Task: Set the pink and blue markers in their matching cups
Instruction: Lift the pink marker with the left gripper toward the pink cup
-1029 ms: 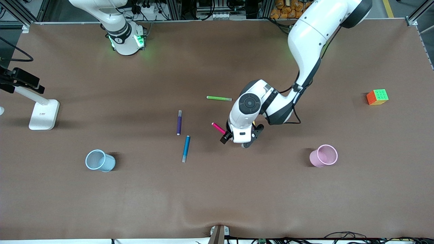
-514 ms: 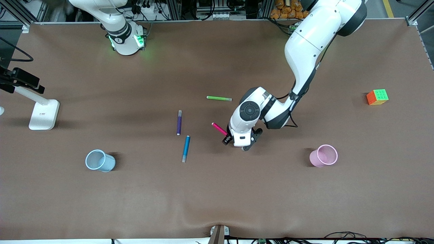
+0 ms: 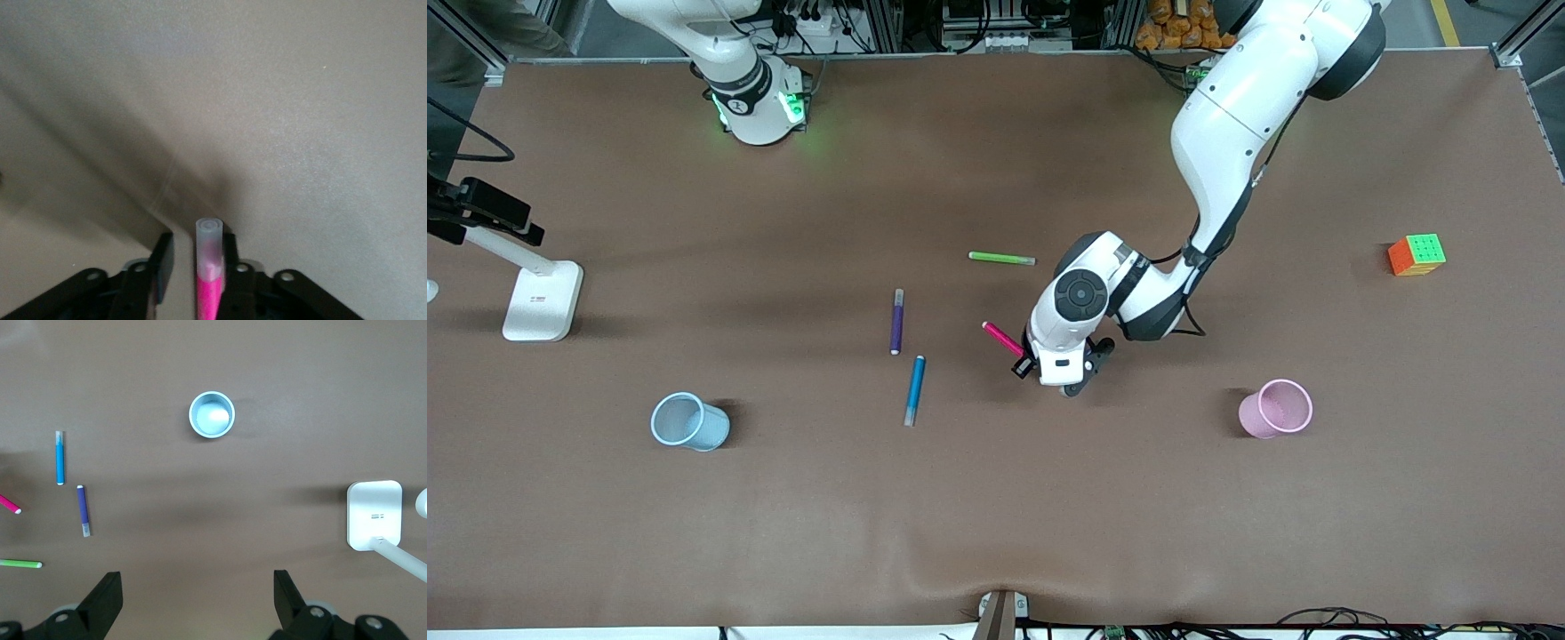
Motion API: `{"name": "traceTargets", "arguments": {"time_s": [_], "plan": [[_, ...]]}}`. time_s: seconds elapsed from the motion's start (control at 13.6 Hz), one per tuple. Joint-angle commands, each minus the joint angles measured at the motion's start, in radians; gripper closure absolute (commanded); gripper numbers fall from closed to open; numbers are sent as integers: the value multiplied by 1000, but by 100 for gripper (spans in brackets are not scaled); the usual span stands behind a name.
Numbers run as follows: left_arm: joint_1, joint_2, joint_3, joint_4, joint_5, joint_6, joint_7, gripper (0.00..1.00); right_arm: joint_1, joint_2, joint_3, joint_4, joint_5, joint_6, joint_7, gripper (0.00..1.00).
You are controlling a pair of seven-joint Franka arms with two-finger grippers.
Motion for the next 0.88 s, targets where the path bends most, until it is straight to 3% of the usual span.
{"name": "traceTargets", "arguments": {"time_s": [0.0,0.15,0.37,0.81], "plan": [[-4,16,3,19,12,17,4,74,0,0,-4,3,9,-2,1,0],[-4,16,3,19,12,18,4,77,0,1,-4,3,9,-3,1,0],[-4,13,3,19,12,17,2,100,0,1,-4,3,9,-3,1,0],[25,-70,3,21,26,0,-3,100,0,3,-4,4,8,-4,1,0]]}}
